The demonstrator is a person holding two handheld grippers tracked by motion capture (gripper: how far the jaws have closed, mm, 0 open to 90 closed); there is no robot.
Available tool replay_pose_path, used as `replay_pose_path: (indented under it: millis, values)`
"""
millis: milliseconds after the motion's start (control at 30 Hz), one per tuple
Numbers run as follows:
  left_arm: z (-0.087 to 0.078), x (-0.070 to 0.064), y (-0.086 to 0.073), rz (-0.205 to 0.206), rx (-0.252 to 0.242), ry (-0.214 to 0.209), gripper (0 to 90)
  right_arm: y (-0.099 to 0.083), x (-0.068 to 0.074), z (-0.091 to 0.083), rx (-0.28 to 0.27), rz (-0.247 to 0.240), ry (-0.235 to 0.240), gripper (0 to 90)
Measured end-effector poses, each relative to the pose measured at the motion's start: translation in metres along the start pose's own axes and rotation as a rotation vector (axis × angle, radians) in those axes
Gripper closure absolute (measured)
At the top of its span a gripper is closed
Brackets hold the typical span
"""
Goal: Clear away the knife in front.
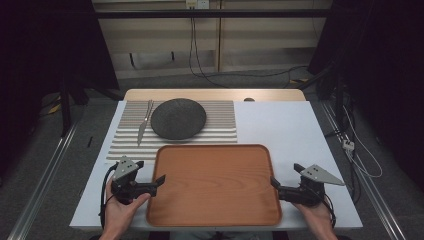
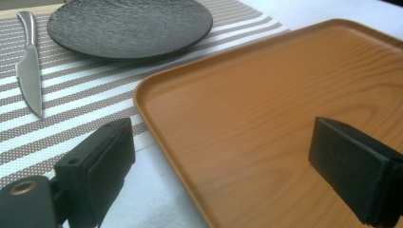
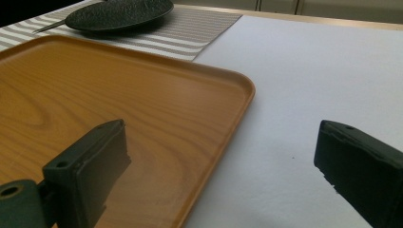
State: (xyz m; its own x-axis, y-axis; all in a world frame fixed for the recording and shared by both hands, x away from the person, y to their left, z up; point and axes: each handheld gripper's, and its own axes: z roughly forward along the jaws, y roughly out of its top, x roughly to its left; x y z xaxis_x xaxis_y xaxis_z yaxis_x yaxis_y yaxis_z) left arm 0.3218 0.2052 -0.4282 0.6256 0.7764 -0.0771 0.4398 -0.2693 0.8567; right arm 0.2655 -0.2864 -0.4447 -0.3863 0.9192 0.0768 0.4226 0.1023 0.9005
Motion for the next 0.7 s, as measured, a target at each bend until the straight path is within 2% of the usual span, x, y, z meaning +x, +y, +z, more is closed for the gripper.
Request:
replay_pose_path:
  millis: [233,300,333,400,500,600,700]
  values:
    - [0.003,0.002,0.003,-0.012,0.021,0.007,7.5,0.000,-0.002,0.001,0.010,0.013,0.004,3.8]
    - [0.005,0.005,0.007,-0.026,0.043,-0.011,7.5,0.000,-0.002,0.001,0.012,0.013,0.007,3.8]
    - [0.005,0.005,0.007,-0.026,0.043,-0.011,7.5,0.000,-0.002,0.001,0.014,0.010,0.008,3.8]
    - [0.008,0.008,0.011,-0.048,0.079,0.004,7.5,-0.001,-0.002,0.001,0.014,0.008,0.009,3.8]
    - [0.010,0.010,0.014,-0.043,0.104,0.001,8.0,-0.001,-0.002,0.001,0.015,0.011,0.012,3.8]
    - [0.011,0.014,0.017,-0.050,0.096,-0.008,7.8,-0.001,-0.002,0.002,0.016,0.014,0.013,3.8]
    - [0.010,0.021,0.024,-0.065,0.112,-0.019,7.8,-0.001,-0.002,0.002,0.018,0.015,0.015,3.8]
